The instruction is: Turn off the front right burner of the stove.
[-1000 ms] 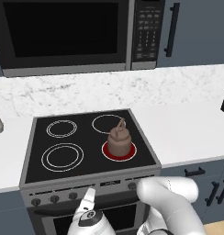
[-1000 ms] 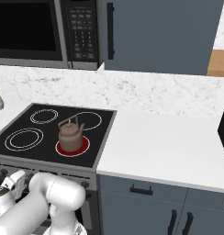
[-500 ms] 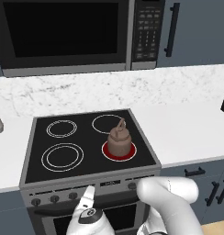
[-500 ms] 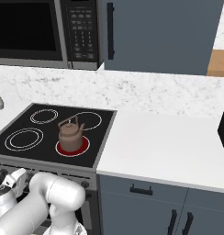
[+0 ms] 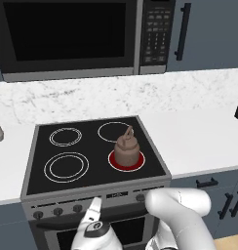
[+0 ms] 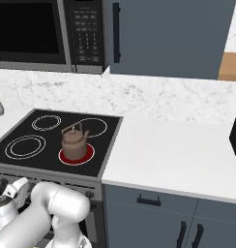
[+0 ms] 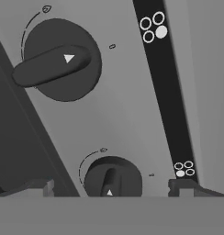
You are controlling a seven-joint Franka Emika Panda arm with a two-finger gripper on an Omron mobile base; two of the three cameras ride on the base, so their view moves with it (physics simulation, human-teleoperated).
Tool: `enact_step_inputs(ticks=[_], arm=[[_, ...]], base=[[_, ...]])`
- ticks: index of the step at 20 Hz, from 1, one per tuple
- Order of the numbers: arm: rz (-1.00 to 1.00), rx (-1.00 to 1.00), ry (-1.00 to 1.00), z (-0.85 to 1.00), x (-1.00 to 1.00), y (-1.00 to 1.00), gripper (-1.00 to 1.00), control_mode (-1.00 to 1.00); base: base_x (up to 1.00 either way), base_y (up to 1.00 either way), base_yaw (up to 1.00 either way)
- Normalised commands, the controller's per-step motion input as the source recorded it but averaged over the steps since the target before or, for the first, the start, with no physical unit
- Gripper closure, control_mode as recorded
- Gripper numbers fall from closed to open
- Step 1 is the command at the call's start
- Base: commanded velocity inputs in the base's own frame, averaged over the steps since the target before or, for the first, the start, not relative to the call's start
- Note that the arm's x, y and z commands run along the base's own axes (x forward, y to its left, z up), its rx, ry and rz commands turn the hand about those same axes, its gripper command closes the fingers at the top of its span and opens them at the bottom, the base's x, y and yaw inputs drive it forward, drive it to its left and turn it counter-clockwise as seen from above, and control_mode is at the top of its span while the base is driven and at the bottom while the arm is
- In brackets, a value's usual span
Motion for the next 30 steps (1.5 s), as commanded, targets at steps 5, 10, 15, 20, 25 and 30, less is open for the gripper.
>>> enact_step_inputs(ticks=[5, 10, 15, 20, 25, 30], arm=[[0.0, 0.01, 0.0, 0.0, 0.13, -0.14, -1.0, -1.0], [0.0, 0.0, 0.0, 0.0, 0.08, -0.02, -1.0, -1.0], [0.0, 0.0, 0.0, -0.03, 0.03, 0.06, -1.0, -1.0], [0.0, 0.0, 0.0, 0.0, 0.02, 0.02, -1.0, -1.0], [0.0, 0.0, 0.0, 0.0, 0.02, 0.0, 1.0, -1.0], [0.0, 0.0, 0.0, 0.0, 0.02, 0.0, 1.0, -1.0]], base=[[0.0, 0.0, 0.0], [0.0, 0.0, 0.0], [0.0, 0.0, 0.0], [0.0, 0.0, 0.0], [0.0, 0.0, 0.0], [0.0, 0.0, 0.0]])
